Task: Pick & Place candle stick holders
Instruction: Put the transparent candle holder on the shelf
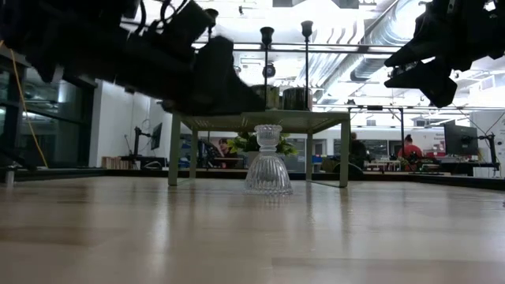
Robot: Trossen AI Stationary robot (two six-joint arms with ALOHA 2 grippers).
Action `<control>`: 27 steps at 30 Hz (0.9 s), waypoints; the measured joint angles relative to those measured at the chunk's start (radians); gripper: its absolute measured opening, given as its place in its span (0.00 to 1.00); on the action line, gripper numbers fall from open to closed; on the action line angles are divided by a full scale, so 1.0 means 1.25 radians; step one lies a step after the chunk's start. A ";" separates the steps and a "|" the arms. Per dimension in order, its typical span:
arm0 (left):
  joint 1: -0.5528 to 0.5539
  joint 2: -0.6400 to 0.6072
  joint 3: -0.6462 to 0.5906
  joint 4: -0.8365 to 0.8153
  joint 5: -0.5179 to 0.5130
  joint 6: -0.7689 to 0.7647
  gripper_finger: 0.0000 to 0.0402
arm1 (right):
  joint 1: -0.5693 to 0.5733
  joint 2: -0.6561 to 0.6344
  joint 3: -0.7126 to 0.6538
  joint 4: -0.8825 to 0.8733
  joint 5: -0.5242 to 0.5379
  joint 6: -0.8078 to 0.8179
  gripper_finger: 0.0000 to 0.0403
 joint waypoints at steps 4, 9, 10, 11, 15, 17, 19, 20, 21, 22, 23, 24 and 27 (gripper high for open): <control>0.000 0.029 -0.026 0.062 -0.019 -0.025 0.76 | 0.000 0.000 0.000 0.000 0.000 0.000 0.44; 0.001 0.072 -0.037 0.109 -0.059 -0.044 0.76 | 0.000 0.000 0.000 0.000 0.000 0.000 0.44; 0.002 0.081 -0.037 0.123 -0.058 -0.044 0.76 | 0.000 0.000 0.000 0.000 0.000 0.000 0.44; 0.003 0.088 -0.037 0.134 -0.056 -0.044 0.76 | 0.000 0.000 0.000 0.000 0.000 0.000 0.44; 0.024 0.130 -0.026 0.175 -0.020 -0.048 0.76 | 0.000 0.000 0.000 0.000 0.000 0.000 0.44; 0.035 0.145 -0.009 0.191 -0.015 -0.048 0.76 | 0.000 0.000 0.000 0.000 0.000 0.000 0.44; 0.043 0.153 0.002 0.195 -0.014 -0.048 0.76 | 0.000 0.000 0.000 0.000 0.000 0.000 0.44; 0.045 0.158 0.007 0.193 -0.015 -0.048 0.76 | 0.000 0.000 0.000 0.000 0.000 0.000 0.44; 0.048 0.165 0.014 0.192 -0.017 -0.051 0.76 | 0.000 0.000 0.000 0.000 0.000 0.000 0.44; 0.052 0.172 0.022 0.195 -0.019 -0.051 0.76 | 0.000 0.000 0.000 0.000 0.000 0.000 0.44; 0.054 0.178 0.027 0.196 -0.021 -0.051 0.76 | 0.000 0.000 0.000 0.000 0.000 0.000 0.44; 0.056 0.183 0.033 0.197 -0.020 -0.052 0.76 | 0.000 0.000 0.000 0.000 0.000 0.000 0.44; 0.065 0.204 0.057 0.196 0.004 -0.051 0.76 | 0.000 0.000 0.000 0.000 0.000 0.000 0.44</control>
